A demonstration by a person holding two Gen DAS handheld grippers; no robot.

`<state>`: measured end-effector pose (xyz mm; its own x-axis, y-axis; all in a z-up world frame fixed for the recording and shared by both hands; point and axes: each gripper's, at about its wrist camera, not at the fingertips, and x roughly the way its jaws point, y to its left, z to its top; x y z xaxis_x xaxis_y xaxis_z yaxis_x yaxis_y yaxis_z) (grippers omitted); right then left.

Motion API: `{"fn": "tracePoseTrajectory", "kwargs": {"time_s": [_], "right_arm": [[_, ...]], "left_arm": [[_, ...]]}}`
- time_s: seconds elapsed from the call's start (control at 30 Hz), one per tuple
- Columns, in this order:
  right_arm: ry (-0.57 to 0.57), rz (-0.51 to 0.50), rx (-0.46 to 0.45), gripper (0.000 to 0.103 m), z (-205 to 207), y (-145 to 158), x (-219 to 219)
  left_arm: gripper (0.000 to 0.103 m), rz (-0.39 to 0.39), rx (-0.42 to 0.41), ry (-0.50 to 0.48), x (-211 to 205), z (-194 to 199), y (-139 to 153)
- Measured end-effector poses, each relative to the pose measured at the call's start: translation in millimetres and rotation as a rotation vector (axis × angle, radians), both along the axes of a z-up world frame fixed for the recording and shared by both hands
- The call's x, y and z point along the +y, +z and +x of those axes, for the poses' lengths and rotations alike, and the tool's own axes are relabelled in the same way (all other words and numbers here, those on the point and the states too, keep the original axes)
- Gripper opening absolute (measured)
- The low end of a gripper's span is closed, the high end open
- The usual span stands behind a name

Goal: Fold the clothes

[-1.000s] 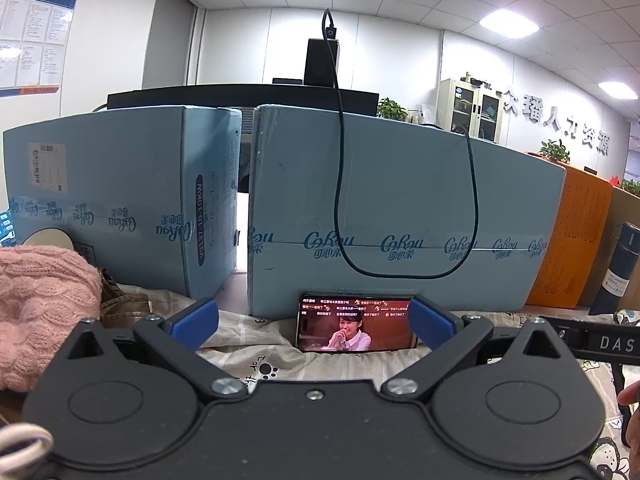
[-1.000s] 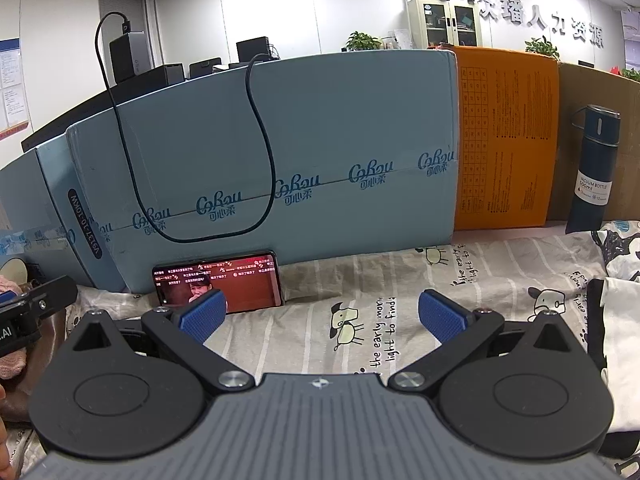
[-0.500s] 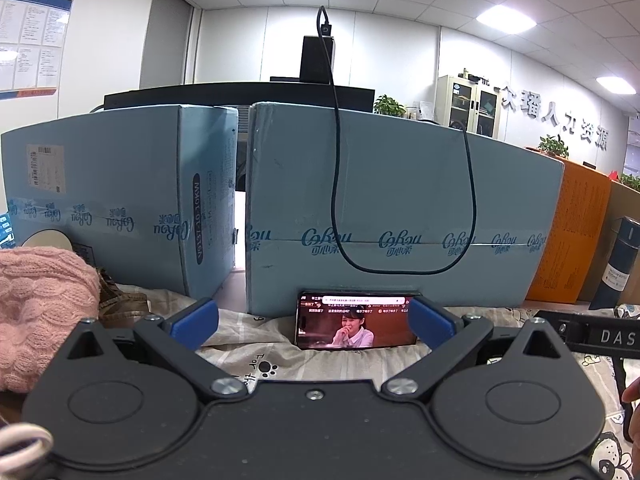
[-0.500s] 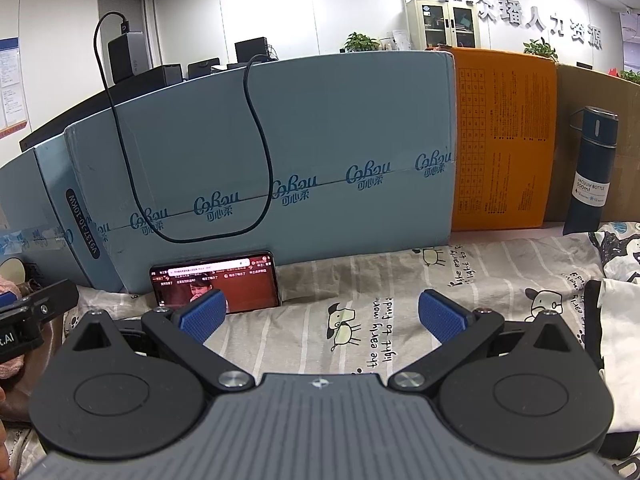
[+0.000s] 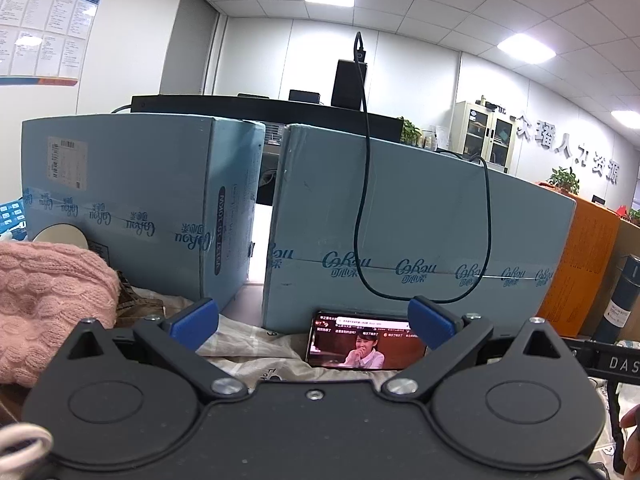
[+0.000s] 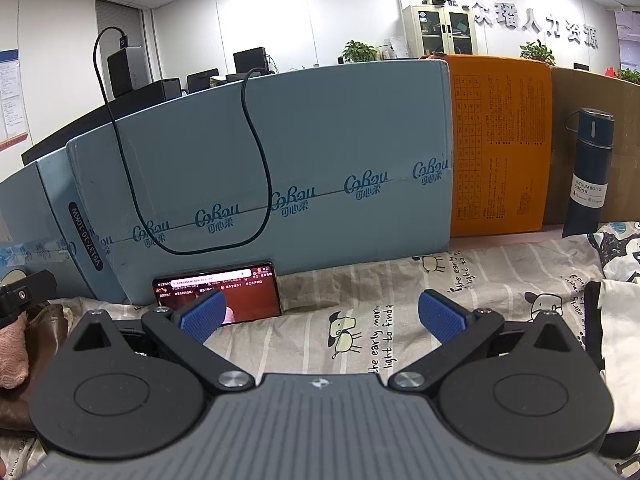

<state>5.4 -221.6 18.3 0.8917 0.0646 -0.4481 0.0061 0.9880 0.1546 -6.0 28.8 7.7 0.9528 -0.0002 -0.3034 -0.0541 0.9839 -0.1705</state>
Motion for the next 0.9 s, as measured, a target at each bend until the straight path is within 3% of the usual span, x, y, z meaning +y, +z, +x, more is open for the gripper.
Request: {"fn": "tracePoseTrajectory", "kwargs": {"time_s": [0.9], "right_arm": [[-0.019,0.017,-0.051,0.103,-11,7,-8]], "left_arm": [[0.103,-0.026,-0.020,-0.028,0,-4,4]]}}
